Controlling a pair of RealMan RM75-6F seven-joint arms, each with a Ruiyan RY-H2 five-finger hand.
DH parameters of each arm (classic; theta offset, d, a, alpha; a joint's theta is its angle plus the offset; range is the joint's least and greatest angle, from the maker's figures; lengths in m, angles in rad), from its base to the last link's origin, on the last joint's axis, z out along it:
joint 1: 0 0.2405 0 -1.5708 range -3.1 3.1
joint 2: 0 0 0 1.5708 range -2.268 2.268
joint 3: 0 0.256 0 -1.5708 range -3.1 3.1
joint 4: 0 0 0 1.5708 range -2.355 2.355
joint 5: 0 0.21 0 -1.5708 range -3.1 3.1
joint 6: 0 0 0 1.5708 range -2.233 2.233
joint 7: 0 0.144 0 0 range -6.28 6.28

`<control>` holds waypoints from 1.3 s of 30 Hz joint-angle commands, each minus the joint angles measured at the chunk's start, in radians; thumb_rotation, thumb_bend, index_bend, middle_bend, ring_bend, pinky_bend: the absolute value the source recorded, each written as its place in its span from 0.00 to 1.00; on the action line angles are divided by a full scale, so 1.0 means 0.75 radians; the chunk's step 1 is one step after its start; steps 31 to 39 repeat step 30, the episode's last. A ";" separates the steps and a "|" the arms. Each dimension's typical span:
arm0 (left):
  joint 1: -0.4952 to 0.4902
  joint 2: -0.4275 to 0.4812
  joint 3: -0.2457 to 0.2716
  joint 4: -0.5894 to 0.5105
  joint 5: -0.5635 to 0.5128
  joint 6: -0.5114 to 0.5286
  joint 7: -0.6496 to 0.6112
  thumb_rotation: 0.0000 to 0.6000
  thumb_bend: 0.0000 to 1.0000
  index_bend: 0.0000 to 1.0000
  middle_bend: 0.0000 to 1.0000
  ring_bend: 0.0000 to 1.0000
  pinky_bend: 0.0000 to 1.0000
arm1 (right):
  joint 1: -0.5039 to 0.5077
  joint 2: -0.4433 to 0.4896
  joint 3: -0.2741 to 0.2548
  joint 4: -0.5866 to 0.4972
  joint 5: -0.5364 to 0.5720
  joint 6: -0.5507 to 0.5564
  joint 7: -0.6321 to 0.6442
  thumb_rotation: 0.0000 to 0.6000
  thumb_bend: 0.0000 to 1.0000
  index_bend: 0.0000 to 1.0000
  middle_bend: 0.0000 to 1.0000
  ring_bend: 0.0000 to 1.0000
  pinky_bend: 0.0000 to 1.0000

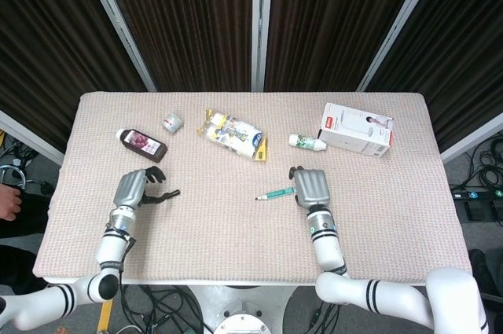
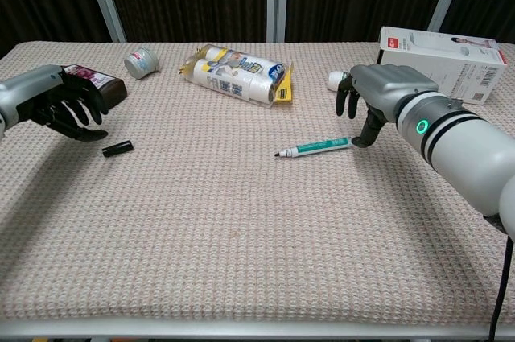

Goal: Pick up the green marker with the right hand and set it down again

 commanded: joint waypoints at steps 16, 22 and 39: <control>0.344 0.196 0.239 -0.025 0.495 0.656 0.170 1.00 0.17 0.41 0.36 0.28 0.15 | -0.520 0.729 -0.520 -0.392 -0.613 0.334 0.384 1.00 0.18 0.08 0.04 0.00 0.00; 0.488 0.234 0.355 -0.093 0.594 0.796 0.231 1.00 0.16 0.33 0.36 0.28 0.14 | -0.674 0.784 -0.573 -0.362 -0.690 0.443 0.519 1.00 0.17 0.06 0.03 0.00 0.00; 0.583 0.265 0.390 -0.118 0.644 0.847 0.203 1.00 0.16 0.32 0.36 0.28 0.14 | -0.766 0.762 -0.555 -0.298 -0.736 0.473 0.583 1.00 0.17 0.06 0.04 0.00 0.00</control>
